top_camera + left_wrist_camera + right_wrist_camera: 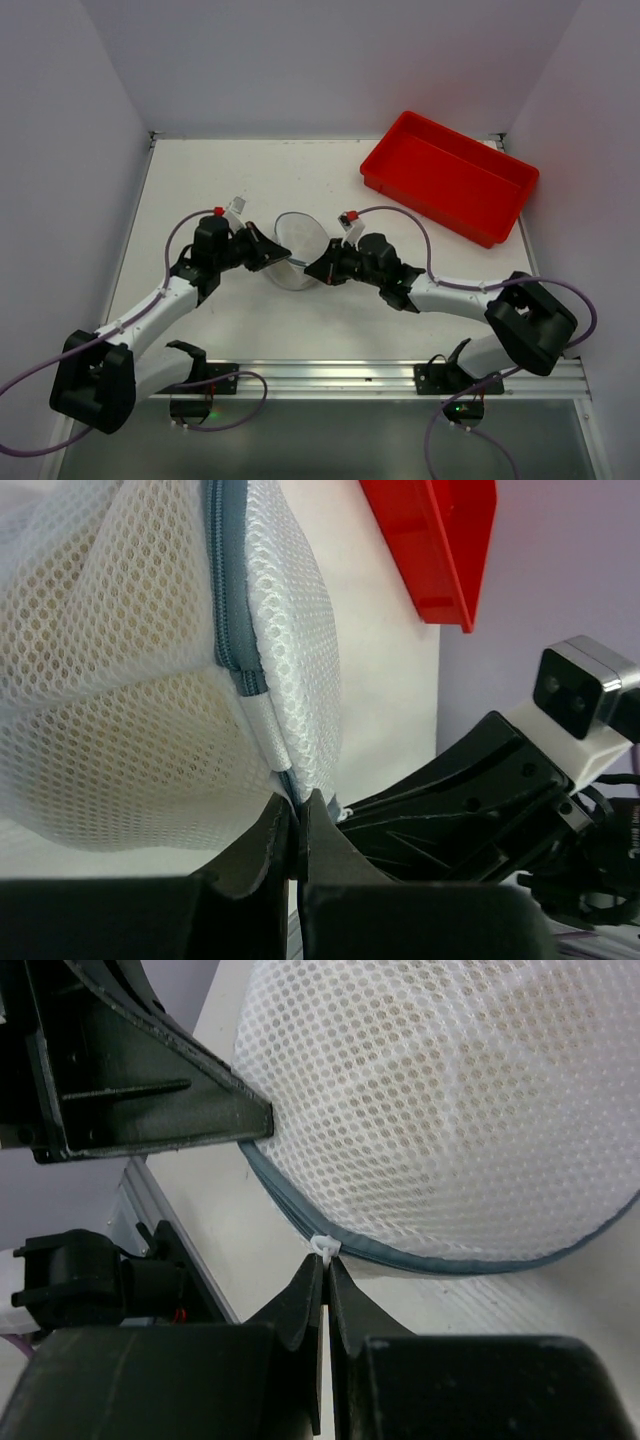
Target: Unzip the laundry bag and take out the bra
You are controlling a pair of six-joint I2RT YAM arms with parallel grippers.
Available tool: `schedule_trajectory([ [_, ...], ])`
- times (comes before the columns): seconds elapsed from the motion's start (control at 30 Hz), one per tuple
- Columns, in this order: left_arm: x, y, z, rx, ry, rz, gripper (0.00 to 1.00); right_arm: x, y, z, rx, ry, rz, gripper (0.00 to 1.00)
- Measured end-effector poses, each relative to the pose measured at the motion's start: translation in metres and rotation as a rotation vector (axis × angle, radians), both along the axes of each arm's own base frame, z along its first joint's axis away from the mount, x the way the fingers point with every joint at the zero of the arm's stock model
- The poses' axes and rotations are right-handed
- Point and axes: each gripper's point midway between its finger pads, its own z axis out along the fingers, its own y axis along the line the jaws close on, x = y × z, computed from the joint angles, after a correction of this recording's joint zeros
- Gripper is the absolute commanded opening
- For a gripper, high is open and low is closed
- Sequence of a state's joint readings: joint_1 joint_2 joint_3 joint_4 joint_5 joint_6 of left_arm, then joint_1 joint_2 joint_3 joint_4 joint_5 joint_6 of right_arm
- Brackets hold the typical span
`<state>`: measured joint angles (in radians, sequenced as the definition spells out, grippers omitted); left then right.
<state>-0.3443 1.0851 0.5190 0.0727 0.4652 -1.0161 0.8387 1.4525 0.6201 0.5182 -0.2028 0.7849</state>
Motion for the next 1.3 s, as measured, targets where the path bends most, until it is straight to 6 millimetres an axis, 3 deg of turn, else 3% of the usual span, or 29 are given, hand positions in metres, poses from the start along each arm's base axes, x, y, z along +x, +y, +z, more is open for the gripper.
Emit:
schedule_trajectory([
  [0.2,0.033,0.002,0.009,0.149,-0.077,-0.104,0.00,-0.001,-0.029,0.003,-0.155,-0.038,-0.030,0.00],
  [0.3,0.051,-0.003,0.011,0.229,-0.131,-0.195,0.09,0.002,-0.034,0.005,-0.226,-0.048,-0.025,0.00],
  [0.4,0.061,-0.005,0.009,0.277,-0.169,-0.256,0.50,0.000,-0.033,0.008,-0.258,-0.051,-0.002,0.00],
  [0.43,0.063,-0.003,0.009,0.293,-0.180,-0.261,0.76,-0.002,-0.031,0.009,-0.263,-0.052,0.011,0.00],
  [0.53,0.066,0.008,0.011,0.341,-0.178,-0.215,1.00,-0.007,-0.014,0.010,-0.272,-0.040,0.060,0.00],
  [0.6,0.065,0.020,0.015,0.366,-0.167,-0.135,1.00,-0.009,0.001,0.011,-0.265,-0.031,0.093,0.00],
  [0.7,0.046,0.036,0.026,0.348,-0.168,-0.017,0.96,-0.007,0.023,0.016,-0.244,-0.024,0.118,0.00],
  [0.77,0.027,0.043,0.033,0.305,-0.177,0.051,0.88,-0.004,0.035,0.020,-0.225,-0.028,0.126,0.00],
  [0.87,0.012,0.032,0.033,0.269,-0.175,0.052,0.81,-0.002,0.045,0.022,-0.201,-0.030,0.128,0.00],
  [1.0,0.002,0.015,0.013,0.257,-0.110,0.020,0.70,-0.002,0.049,0.019,-0.195,-0.021,0.128,0.00],
  [1.1,0.003,0.010,0.000,0.259,-0.063,0.016,0.56,-0.003,0.050,0.019,-0.193,-0.018,0.128,0.00],
  [1.2,0.006,0.005,-0.007,0.256,-0.042,0.016,0.25,-0.002,0.050,0.019,-0.189,-0.020,0.126,0.00],
  [1.23,0.007,0.004,-0.008,0.255,-0.037,0.017,0.07,-0.002,0.050,0.019,-0.190,-0.020,0.126,0.00],
  [1.27,0.008,0.003,-0.009,0.254,-0.036,0.017,0.01,-0.003,0.049,0.017,-0.193,-0.019,0.124,0.00],
  [1.3,0.008,0.002,-0.010,0.254,-0.037,0.013,0.00,-0.003,0.047,0.014,-0.198,-0.016,0.123,0.00],
])
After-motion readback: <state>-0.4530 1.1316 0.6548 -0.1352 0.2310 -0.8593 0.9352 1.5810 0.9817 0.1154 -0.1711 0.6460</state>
